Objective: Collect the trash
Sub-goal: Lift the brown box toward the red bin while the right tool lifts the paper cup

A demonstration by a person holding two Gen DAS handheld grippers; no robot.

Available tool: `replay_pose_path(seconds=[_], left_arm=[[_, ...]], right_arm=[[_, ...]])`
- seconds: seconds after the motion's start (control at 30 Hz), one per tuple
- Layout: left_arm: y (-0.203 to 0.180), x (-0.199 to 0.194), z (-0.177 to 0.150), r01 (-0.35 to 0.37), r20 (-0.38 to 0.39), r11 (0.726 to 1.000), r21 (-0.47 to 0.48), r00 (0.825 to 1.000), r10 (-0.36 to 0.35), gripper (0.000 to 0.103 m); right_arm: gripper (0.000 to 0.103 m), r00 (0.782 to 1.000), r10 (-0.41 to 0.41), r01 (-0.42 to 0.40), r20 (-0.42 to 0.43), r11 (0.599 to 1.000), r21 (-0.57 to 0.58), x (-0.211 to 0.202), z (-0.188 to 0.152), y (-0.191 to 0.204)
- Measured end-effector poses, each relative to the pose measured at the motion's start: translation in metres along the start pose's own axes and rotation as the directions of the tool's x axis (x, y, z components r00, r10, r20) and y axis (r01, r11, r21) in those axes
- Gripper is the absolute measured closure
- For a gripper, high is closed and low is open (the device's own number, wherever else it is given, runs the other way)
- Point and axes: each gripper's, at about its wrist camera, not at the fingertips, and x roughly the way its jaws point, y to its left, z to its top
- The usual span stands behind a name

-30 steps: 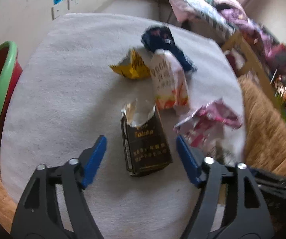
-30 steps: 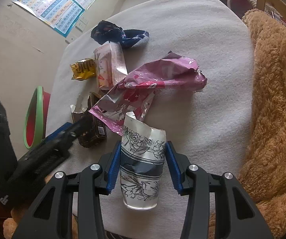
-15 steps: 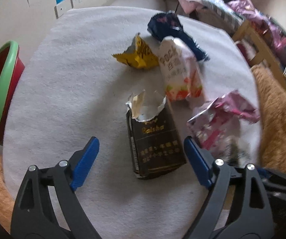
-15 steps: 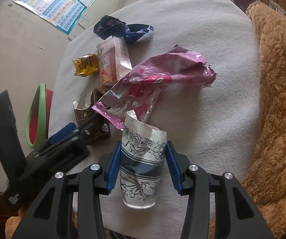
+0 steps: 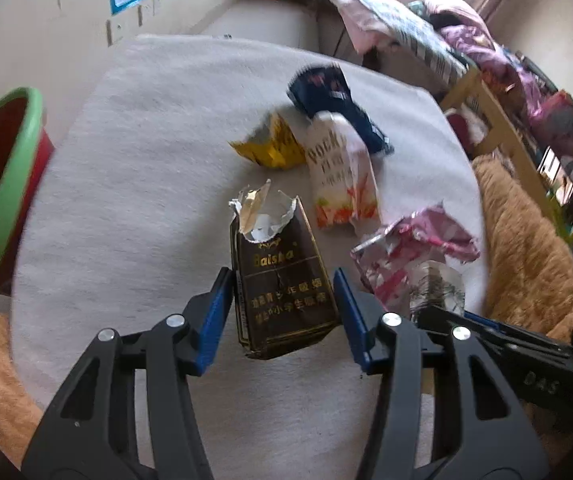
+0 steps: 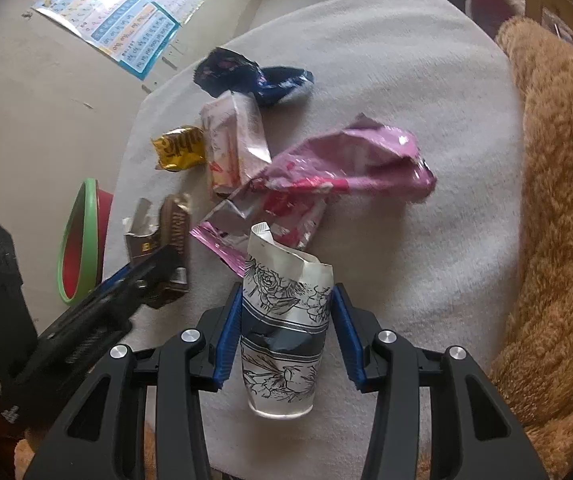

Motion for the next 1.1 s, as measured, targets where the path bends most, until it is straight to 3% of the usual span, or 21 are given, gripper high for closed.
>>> replay_pose_path(seconds=[0.23, 0.5, 0.73, 1.1], left_arm=[[0.032, -0.041, 0.013, -0.043, 0.118, 0.998, -0.054, 0.992, 0.049, 0.053], [0.08, -0.081, 0.026, -0.128, 0.217, 0.985, -0.12, 0.964, 0.152, 0.053], [0.105, -0.089, 0.026, -0.178, 0.234, 0.971, -0.157, 0.949, 0.212, 0.053], [0.151, -0.085, 0.022, -0.18, 0.202, 0.948, -0.262, 0.951, 0.236, 0.053]], right_arm=[[0.06, 1.0, 0.003, 0.0, 0.031, 0.995, -0.096, 0.0, 0.006, 0.028], [0.06, 0.996, 0.005, 0.016, 0.086, 0.973, -0.232, -0.001, 0.021, 0.079], [0.06, 0.997, 0.011, 0.017, 0.083, 0.945, -0.327, 0.01, 0.025, 0.116], [0.06, 0.999, 0.024, -0.007, 0.034, 0.902, -0.432, 0.036, 0.026, 0.162]])
